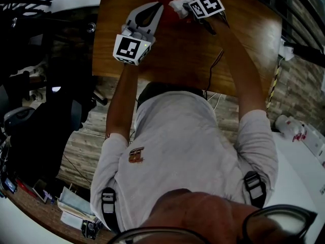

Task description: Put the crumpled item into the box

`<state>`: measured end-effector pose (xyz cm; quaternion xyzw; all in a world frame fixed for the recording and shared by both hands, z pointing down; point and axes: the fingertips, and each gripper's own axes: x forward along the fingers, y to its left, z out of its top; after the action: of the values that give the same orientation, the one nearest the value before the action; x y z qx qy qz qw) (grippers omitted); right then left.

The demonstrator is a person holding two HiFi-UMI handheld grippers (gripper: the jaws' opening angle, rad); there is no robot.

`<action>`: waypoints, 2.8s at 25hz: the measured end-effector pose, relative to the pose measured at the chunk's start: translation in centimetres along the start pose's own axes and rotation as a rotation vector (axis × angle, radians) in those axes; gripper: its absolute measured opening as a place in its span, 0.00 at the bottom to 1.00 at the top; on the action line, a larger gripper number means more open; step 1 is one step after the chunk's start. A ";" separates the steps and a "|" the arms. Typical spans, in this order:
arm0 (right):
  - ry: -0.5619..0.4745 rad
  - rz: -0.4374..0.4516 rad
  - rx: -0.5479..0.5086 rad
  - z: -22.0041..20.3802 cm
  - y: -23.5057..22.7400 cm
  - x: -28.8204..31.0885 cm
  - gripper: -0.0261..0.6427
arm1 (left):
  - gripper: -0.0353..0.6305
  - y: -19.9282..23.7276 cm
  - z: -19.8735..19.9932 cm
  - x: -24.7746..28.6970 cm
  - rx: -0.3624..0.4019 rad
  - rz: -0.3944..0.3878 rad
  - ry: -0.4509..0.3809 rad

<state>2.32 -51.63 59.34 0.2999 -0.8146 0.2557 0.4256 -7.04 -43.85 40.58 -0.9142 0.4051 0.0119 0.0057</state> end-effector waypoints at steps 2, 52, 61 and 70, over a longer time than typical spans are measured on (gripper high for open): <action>0.017 -0.017 0.003 -0.5 -0.4 0.1 0.29 | 0.08 0.1 -0.2 -0.1 0.000 0.002 0.005; -1.146 -0.017 -0.304 1.4 21.0 -30.3 0.09 | 0.08 -13.3 10.2 -5.6 -0.008 -0.167 -0.128; -1.235 -0.010 -0.268 -0.1 22.6 -32.8 0.09 | 0.08 -15.6 11.3 -7.2 0.026 -0.176 -0.144; -1.223 -0.012 -0.257 -0.5 22.4 -32.3 0.09 | 0.08 -15.3 10.9 -7.6 0.028 -0.160 -0.138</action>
<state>1.54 -27.09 28.57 0.3430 -0.9334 -0.0647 -0.0838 -1.05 -27.74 29.85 -0.9404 0.3296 0.0686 0.0472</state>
